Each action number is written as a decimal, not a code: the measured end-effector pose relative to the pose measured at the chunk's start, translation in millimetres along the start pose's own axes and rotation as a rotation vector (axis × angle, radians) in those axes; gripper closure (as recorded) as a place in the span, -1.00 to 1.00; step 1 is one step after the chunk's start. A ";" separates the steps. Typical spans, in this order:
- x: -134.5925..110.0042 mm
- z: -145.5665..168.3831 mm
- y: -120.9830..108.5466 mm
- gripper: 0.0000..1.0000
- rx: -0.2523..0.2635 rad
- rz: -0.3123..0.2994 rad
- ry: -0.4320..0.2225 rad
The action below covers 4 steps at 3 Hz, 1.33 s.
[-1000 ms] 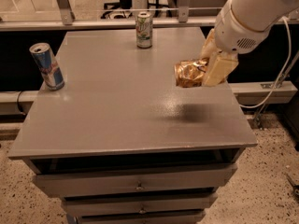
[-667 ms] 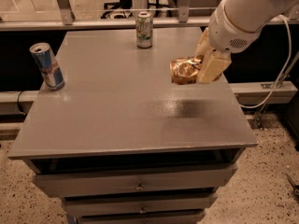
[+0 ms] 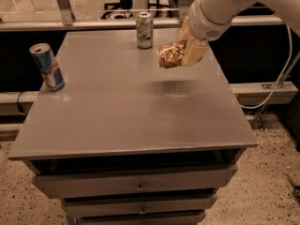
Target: Move orange can near 7up can
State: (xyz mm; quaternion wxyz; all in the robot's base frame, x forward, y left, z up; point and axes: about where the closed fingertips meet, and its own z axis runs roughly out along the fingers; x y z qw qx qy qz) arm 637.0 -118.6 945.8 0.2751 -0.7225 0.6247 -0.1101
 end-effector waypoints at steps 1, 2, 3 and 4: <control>-2.8 23.4 -27.0 1.00 0.030 -0.048 -0.010; -3.5 46.6 -51.4 1.00 0.044 -0.055 -0.057; -2.1 73.5 -81.4 1.00 0.062 -0.069 -0.113; 0.5 84.6 -98.8 1.00 0.076 -0.088 -0.130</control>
Offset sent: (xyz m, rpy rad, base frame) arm 0.1123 0.0277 -0.0097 0.1070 -0.0799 0.0974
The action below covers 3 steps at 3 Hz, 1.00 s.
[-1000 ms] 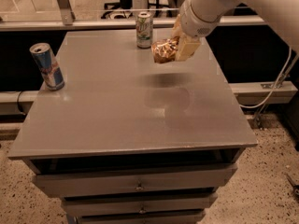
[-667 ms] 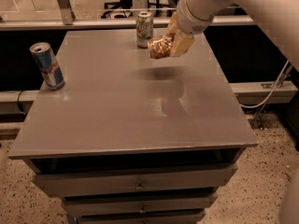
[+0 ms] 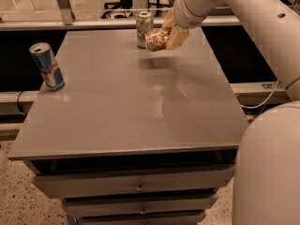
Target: Move orange can near 7up can
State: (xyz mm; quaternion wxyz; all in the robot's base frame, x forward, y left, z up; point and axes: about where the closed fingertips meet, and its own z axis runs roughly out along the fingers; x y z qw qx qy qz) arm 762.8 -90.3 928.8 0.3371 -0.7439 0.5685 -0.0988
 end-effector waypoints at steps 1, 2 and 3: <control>3.1 19.5 -13.7 1.00 0.005 -0.006 -0.018; 3.8 34.5 -20.6 1.00 -0.001 -0.007 -0.028; 9.3 49.7 -22.8 0.63 -0.017 0.009 -0.028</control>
Offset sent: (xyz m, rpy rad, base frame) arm 0.0565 0.0132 -0.0112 0.0239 0.0001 0.0262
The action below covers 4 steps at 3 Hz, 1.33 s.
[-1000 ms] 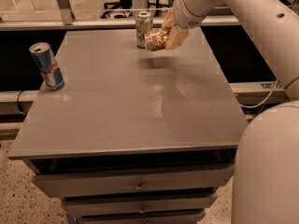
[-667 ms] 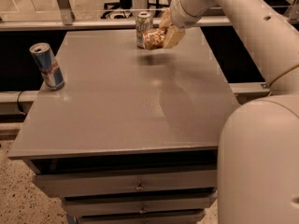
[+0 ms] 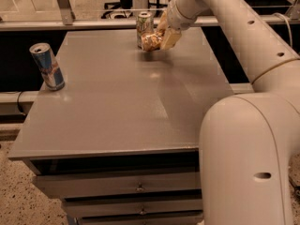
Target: Move orange can near 7up can
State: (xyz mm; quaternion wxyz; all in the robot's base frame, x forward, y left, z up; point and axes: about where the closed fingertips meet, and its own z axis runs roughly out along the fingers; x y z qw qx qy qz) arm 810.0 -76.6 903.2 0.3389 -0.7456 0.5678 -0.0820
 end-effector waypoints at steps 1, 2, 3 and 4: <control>3.3 8.3 -3.1 0.17 -0.006 0.008 0.000; 3.3 13.7 -6.9 -0.45 -0.010 0.009 -0.003; 2.4 15.6 -8.0 -0.99 -0.017 0.006 -0.007; 3.8 15.9 -6.7 -1.00 -0.025 0.007 -0.007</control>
Offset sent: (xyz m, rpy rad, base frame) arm 0.0243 -0.0028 0.0039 0.0064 0.0054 -0.0111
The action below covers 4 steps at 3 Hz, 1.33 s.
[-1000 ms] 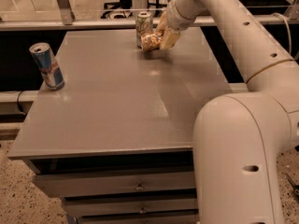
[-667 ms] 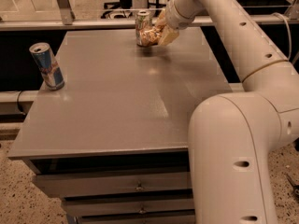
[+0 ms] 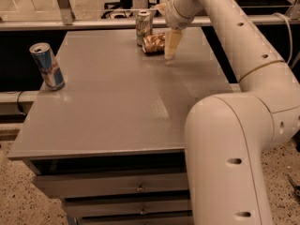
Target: Move orange can near 7up can
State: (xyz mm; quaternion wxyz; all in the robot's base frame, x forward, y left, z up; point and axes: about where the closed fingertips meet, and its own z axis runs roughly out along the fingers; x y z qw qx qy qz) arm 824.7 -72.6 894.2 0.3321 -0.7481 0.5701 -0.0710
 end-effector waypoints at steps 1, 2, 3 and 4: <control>2.2 -5.8 0.8 -1.00 0.007 0.011 -0.009; 27.0 -80.3 13.9 -1.00 0.094 0.135 -0.112; 66.5 -144.6 53.7 -1.00 0.172 0.249 -0.147; 66.5 -144.6 53.7 -1.00 0.172 0.249 -0.147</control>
Offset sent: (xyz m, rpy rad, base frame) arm -0.0861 -0.1110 0.0802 0.3312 -0.0242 -0.1182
